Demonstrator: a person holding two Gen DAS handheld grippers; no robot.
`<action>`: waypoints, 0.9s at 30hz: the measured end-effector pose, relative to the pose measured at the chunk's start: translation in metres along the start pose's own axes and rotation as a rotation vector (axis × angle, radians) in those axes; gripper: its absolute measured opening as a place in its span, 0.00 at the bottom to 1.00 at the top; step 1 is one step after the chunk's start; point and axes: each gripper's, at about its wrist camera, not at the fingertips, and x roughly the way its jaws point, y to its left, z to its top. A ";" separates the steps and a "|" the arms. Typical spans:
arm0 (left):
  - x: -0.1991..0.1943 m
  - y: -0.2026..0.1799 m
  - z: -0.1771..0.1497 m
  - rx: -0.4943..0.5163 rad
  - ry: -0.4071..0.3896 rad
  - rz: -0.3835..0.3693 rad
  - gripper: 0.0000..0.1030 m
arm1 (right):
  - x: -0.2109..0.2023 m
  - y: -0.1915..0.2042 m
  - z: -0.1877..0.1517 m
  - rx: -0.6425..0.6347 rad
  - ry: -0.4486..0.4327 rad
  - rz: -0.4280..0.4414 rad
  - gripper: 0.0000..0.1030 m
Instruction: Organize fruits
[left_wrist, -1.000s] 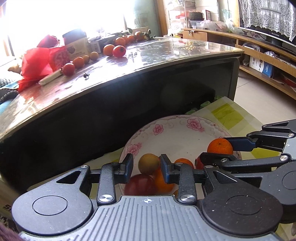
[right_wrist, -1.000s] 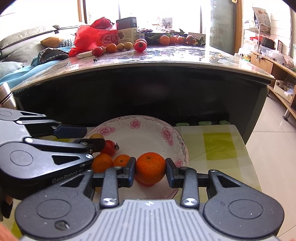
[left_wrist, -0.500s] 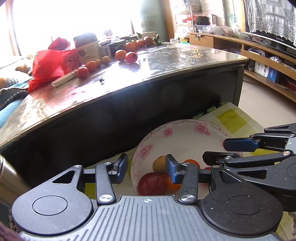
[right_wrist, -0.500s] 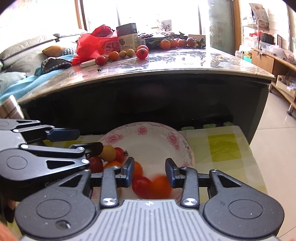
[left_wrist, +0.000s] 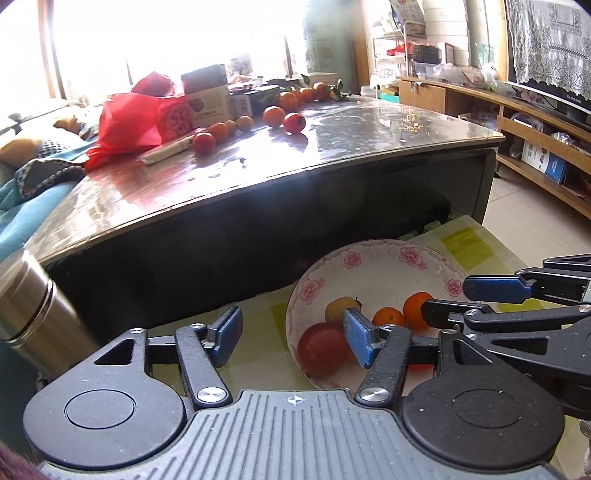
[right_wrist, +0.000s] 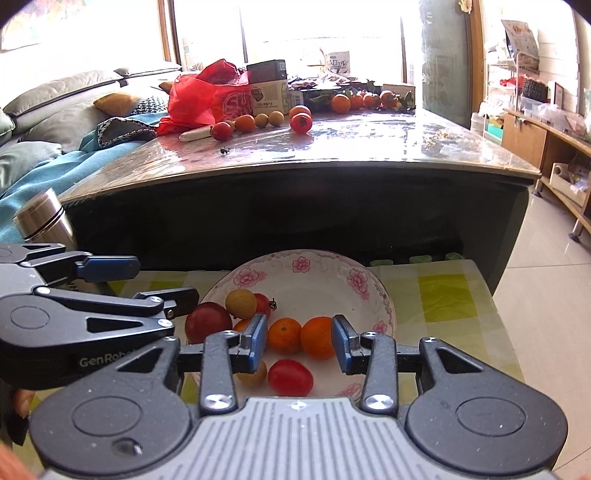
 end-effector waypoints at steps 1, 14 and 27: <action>-0.002 0.000 -0.001 -0.005 -0.001 0.001 0.69 | -0.002 0.001 0.000 -0.003 -0.001 -0.005 0.43; -0.038 -0.004 -0.030 -0.038 -0.009 0.028 0.88 | -0.050 0.001 -0.012 -0.004 -0.020 -0.082 0.48; -0.057 -0.007 -0.059 -0.090 -0.003 0.080 1.00 | -0.077 0.009 -0.046 -0.013 0.047 -0.102 0.49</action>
